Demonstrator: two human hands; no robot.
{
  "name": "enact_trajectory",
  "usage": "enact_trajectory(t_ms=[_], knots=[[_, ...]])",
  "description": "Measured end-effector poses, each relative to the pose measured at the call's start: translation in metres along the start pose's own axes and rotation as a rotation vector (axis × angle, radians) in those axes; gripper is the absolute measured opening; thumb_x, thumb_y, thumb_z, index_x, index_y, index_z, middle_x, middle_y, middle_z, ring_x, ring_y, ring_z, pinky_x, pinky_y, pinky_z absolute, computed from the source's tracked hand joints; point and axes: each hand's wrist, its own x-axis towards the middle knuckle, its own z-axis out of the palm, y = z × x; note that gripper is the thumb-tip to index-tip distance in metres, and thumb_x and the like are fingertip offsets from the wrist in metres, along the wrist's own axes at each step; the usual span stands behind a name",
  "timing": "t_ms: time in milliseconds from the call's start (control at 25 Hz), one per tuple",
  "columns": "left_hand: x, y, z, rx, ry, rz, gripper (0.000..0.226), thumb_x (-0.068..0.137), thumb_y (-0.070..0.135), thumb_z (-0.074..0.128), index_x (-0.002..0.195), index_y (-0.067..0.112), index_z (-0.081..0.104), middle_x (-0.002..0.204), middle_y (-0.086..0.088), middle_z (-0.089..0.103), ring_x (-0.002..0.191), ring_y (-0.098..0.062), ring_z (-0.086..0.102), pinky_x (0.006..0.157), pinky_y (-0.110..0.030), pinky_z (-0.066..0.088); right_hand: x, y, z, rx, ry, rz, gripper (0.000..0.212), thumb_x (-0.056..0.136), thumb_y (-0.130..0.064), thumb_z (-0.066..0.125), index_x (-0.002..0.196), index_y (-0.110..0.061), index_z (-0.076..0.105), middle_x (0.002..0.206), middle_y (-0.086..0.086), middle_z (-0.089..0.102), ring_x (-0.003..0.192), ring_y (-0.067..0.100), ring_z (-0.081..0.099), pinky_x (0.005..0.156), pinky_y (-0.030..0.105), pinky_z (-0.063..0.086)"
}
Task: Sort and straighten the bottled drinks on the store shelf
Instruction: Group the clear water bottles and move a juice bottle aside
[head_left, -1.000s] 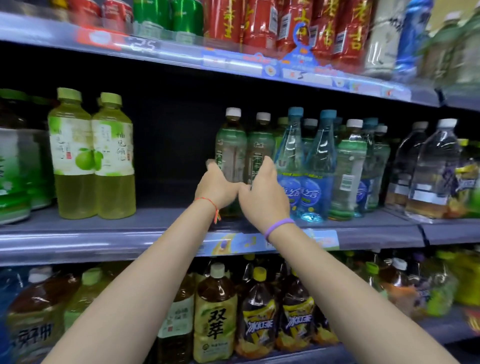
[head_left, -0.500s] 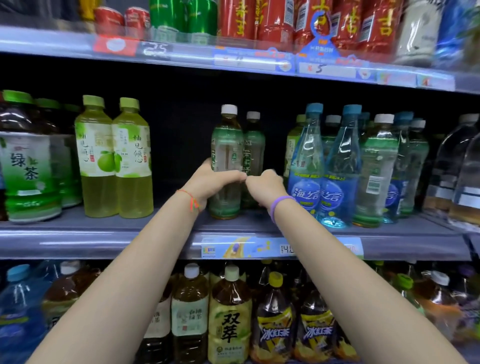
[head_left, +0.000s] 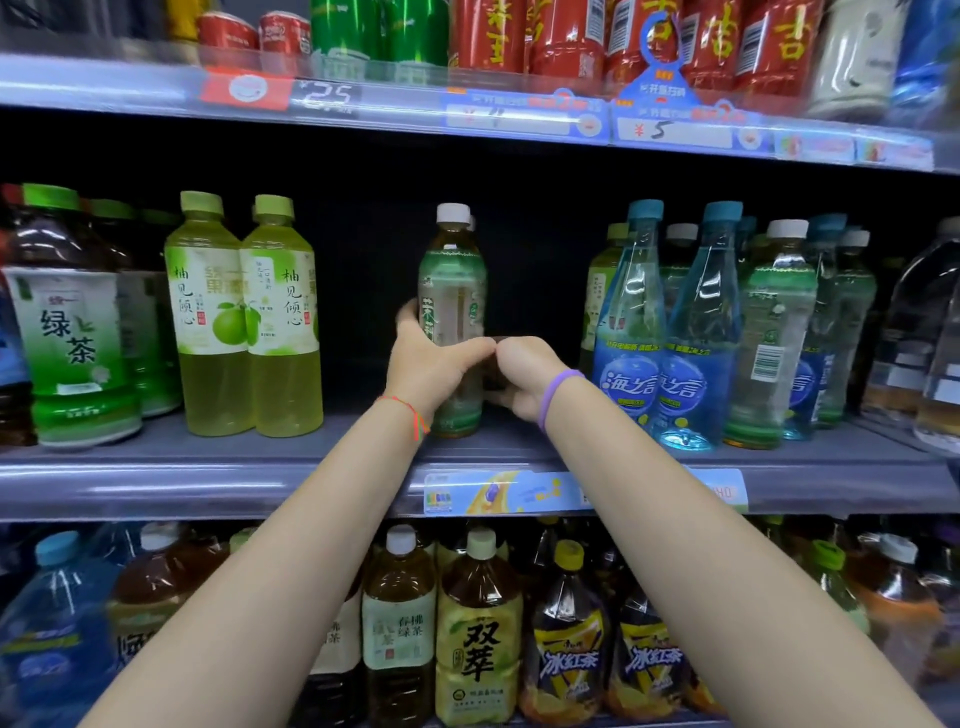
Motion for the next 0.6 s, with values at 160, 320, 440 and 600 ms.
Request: enact_trajectory(t_ms=[160,320,440,600], knots=[[-0.029,0.018,0.025,0.307,0.350,0.466,0.091,0.080,0.031,0.069,0.154,0.007,0.021,0.157,-0.019,0.026,0.147,-0.033,0.024,0.121,-0.043,0.022,-0.033,-0.005,-0.018,-0.232,-0.001,-0.292,0.029,0.097,-0.010,0.044,0.078,-0.010,0.065,0.072,0.004,0.066,0.071,0.021,0.066,0.076,0.039,0.060],[-0.049,0.039,0.070,0.274,0.357,0.777,0.056,0.077,0.021,0.056,0.131,0.003,0.053,0.138,-0.018,0.047,0.130,-0.033,0.044,0.109,-0.037,0.031,-0.057,-0.013,-0.073,-0.589,0.570,-0.985,0.023,0.082,-0.009,0.048,0.097,-0.012,0.065,0.098,0.004,0.062,0.086,0.024,0.058,0.070,0.035,0.047],[-0.057,0.042,0.108,0.225,0.168,0.615,0.054,0.079,0.022,0.062,0.130,0.006,0.050,0.127,-0.011,0.051,0.117,-0.031,0.051,0.102,-0.043,0.041,-0.068,-0.017,-0.126,-0.696,0.901,-1.113,0.036,0.076,-0.007,0.047,0.111,-0.005,0.056,0.107,0.014,0.051,0.092,0.034,0.052,0.070,0.039,0.042],[-0.060,0.033,0.149,0.225,-0.072,0.255,0.081,0.072,0.036,0.076,0.137,0.009,0.038,0.129,-0.011,0.054,0.114,-0.032,0.057,0.097,-0.047,0.049,-0.068,-0.007,-0.170,-0.870,0.799,-0.717,0.035,0.089,-0.021,0.053,0.119,-0.005,0.046,0.116,0.012,0.049,0.101,0.032,0.051,0.076,0.037,0.041]])
